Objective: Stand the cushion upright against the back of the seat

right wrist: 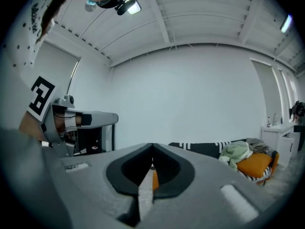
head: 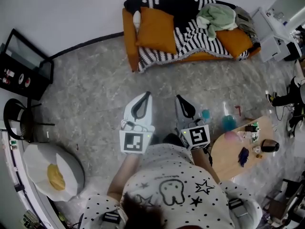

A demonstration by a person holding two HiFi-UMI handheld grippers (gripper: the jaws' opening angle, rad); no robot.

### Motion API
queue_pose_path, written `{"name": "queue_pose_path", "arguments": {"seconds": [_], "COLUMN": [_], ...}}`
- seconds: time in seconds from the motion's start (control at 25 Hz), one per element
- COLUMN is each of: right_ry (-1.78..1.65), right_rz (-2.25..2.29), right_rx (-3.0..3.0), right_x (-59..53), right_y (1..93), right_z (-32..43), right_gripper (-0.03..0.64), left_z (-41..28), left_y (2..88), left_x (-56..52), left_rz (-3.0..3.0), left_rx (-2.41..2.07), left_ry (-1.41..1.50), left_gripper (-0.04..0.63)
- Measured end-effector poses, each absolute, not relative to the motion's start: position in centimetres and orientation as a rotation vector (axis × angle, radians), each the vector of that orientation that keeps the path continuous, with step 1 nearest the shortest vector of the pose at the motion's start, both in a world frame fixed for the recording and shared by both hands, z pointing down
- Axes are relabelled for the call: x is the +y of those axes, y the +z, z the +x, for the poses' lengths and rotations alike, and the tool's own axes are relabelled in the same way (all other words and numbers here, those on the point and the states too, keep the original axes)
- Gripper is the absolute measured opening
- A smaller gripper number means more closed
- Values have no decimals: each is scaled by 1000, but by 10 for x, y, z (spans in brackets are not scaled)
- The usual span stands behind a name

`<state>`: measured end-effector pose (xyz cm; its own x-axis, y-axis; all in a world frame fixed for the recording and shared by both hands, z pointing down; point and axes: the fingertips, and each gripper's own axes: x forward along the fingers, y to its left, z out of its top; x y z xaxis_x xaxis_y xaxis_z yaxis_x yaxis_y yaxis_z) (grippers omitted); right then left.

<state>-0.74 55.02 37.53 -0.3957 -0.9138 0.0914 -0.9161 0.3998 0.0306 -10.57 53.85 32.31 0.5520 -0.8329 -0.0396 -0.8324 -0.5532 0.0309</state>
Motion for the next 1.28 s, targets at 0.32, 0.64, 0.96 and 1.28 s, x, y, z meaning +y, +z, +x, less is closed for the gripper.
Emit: {"name": "queue_pose_path", "arguments": {"seconds": [0.32,0.64,0.96,1.28], "right_ry": [55,80,49,41], "right_rz": [1721,1716,1597,1501], "right_rx": [-2541,-2551,-2613,-2649], "right_x": [525,484,427,381], "right_y": [375,378,367,370], "right_z": [-6,8,21,37], "right_gripper": [-2,-3,-2,-2], "left_z": [-106,-96,-78,-68], "left_y": [330,333,324,323], "left_x": [512,474,425,385], "left_rz": [2759,2725,2681,2623], "left_rx": [-1456,-1495,-1580,-1692], "left_ry": [-68,-80,-103,-95], "left_gripper": [-3,-3,-3,-3]}}
